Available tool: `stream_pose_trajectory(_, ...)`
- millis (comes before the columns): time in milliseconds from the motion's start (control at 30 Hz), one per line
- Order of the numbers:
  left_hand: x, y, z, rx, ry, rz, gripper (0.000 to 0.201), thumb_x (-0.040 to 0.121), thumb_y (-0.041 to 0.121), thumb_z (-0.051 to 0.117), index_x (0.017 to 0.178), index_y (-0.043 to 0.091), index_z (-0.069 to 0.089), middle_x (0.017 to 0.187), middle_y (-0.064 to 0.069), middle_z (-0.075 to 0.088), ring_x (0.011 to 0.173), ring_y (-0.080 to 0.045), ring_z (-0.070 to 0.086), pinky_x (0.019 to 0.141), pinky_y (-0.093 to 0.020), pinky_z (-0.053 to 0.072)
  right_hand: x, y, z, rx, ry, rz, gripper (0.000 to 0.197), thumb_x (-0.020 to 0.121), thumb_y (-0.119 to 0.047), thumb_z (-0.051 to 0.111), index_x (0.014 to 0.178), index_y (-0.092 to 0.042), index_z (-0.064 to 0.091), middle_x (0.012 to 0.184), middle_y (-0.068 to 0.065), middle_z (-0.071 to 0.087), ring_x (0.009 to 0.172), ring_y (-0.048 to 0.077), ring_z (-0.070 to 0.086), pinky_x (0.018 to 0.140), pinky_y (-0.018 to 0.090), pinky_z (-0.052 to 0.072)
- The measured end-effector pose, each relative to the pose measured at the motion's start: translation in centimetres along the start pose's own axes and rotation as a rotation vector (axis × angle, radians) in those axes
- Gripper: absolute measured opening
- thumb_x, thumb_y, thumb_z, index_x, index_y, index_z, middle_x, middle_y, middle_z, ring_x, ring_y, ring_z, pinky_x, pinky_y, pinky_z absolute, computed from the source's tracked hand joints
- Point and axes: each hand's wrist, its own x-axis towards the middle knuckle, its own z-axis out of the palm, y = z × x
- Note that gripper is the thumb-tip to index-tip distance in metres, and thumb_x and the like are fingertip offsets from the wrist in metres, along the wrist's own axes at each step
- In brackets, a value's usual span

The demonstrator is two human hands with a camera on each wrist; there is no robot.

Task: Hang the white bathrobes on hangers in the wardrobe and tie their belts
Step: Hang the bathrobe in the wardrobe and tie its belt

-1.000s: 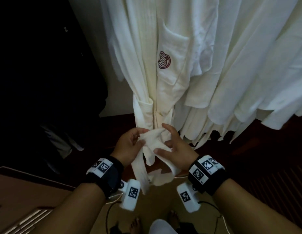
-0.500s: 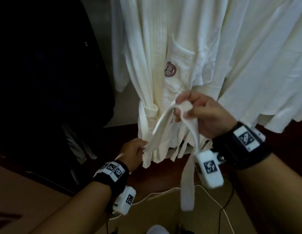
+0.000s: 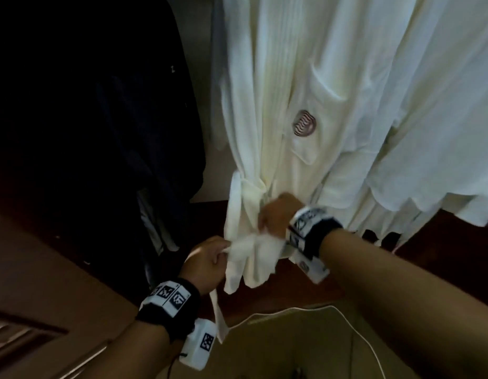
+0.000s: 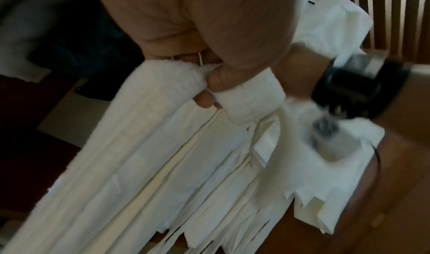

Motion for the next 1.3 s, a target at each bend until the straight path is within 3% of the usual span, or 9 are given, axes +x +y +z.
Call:
stream_pose_trajectory(200, 1.1, -0.4, 0.5, 0.118, -0.151, 0.013, 0.028, 0.084, 0.004, 0.052, 0.098, 0.016, 0.073, 0.095, 0.016, 0.055, 0.088, -0.002, 0.055, 0.082, -0.016, 0.045, -2.0, -1.9, 3.9, 0.435, -0.272, 0.062, 0.028, 0.095, -0.019, 0.052, 0.119, -0.019, 0.066, 0.118, 0.002, 0.064, 0.114, 0.023, 0.060, 0.092, 0.029, 0.047)
stream_pose_trajectory(433, 0.9, 0.3, 1.0, 0.070, -0.132, 0.062, 0.031, 0.078, 0.008, 0.047, 0.093, 0.014, 0.074, 0.095, 0.005, 0.067, 0.086, -0.009, 0.063, 0.076, -0.017, 0.045, -6.2, 2.0, 4.4, 0.952, 0.884, 0.260, 0.019, 0.080, -0.012, 0.067, 0.091, -0.022, 0.055, 0.095, 0.000, 0.053, 0.082, 0.011, 0.053, 0.075, 0.018, 0.042)
stream_pose_trajectory(633, 0.7, 1.6, 1.9, -0.076, -0.131, 0.145, 0.031, 0.078, -0.006, 0.052, 0.090, 0.013, 0.074, 0.090, 0.006, 0.067, 0.087, -0.005, 0.064, 0.079, -0.009, 0.045, -8.0, -0.3, 8.3, 1.694, 0.120, 0.494, 0.041, 0.091, -0.019, 0.057, 0.128, -0.027, 0.040, 0.105, 0.010, 0.066, 0.101, 0.033, 0.064, 0.072, 0.038, 0.049)
stream_pose_trajectory(767, 0.4, 1.2, 2.0, -0.046, -0.125, 0.108, 0.030, 0.080, -0.004, 0.053, 0.093, 0.012, 0.075, 0.092, 0.005, 0.067, 0.088, -0.008, 0.064, 0.080, -0.009, 0.045, -9.1, -1.4, 7.1, 1.986, 0.354, 0.469, 0.021, 0.093, -0.006, 0.050, 0.114, -0.011, 0.049, 0.076, 0.015, 0.070, 0.067, 0.030, 0.067, 0.058, 0.035, 0.047)
stream_pose_trajectory(867, 0.0, 1.2, 1.7, -0.059, -0.121, 0.103, 0.031, 0.081, -0.007, 0.056, 0.092, 0.014, 0.075, 0.090, 0.006, 0.067, 0.087, -0.007, 0.065, 0.079, -0.016, 0.047, -8.7, -1.1, 7.1, 1.775, 0.357, 0.431, 0.017, 0.086, 0.001, 0.056, 0.091, -0.015, 0.057, 0.088, 0.006, 0.069, 0.082, 0.022, 0.066, 0.066, 0.033, 0.051)
stream_pose_trajectory(967, 0.3, 2.1, 1.2, -0.130, -0.153, 0.117, 0.027, 0.083, -0.008, 0.057, 0.093, 0.011, 0.074, 0.090, 0.004, 0.067, 0.089, -0.009, 0.065, 0.080, -0.019, 0.048, -8.3, -1.0, 7.5, 1.146, 0.133, 0.397, 0.047, 0.080, -0.019, 0.073, 0.123, -0.023, 0.056, 0.123, -0.005, 0.055, 0.111, 0.018, 0.055, 0.094, 0.033, 0.047)
stream_pose_trajectory(1033, 0.8, 3.1, 0.9, -0.184, -0.182, 0.118, 0.023, 0.085, -0.003, 0.057, 0.097, 0.009, 0.073, 0.094, 0.001, 0.067, 0.093, -0.012, 0.065, 0.084, -0.024, 0.050, -8.2, -1.6, 6.8, 1.197, 0.048, 0.263, 0.067, 0.082, -0.026, 0.076, 0.141, -0.019, 0.044, 0.132, -0.006, 0.049, 0.121, 0.013, 0.048, 0.101, 0.027, 0.039)
stream_pose_trajectory(1167, 2.5, 5.5, -0.8, -0.297, -0.126, 0.102, 0.022, 0.093, 0.013, 0.049, 0.108, 0.013, 0.066, 0.093, 0.003, 0.069, 0.089, -0.006, 0.064, 0.081, -0.023, 0.051, -8.4, -2.7, 4.8, 1.501, 0.200, 0.092, 0.023, 0.098, -0.020, 0.055, 0.105, -0.001, 0.066, 0.094, 0.005, 0.072, 0.086, 0.008, 0.064, 0.086, 0.024, 0.048)
stream_pose_trajectory(1300, 5.1, 6.1, -2.9, -0.070, -0.024, 0.131, 0.014, 0.102, 0.018, 0.044, 0.104, 0.024, 0.056, 0.082, 0.000, 0.063, 0.074, -0.011, 0.059, 0.069, -0.028, 0.046, -8.5, -0.1, 3.0, 1.449, 0.311, 0.151, 0.033, 0.103, -0.032, 0.044, 0.081, -0.009, 0.055, 0.060, -0.002, 0.051, 0.056, 0.014, 0.048, 0.060, 0.035, 0.042)
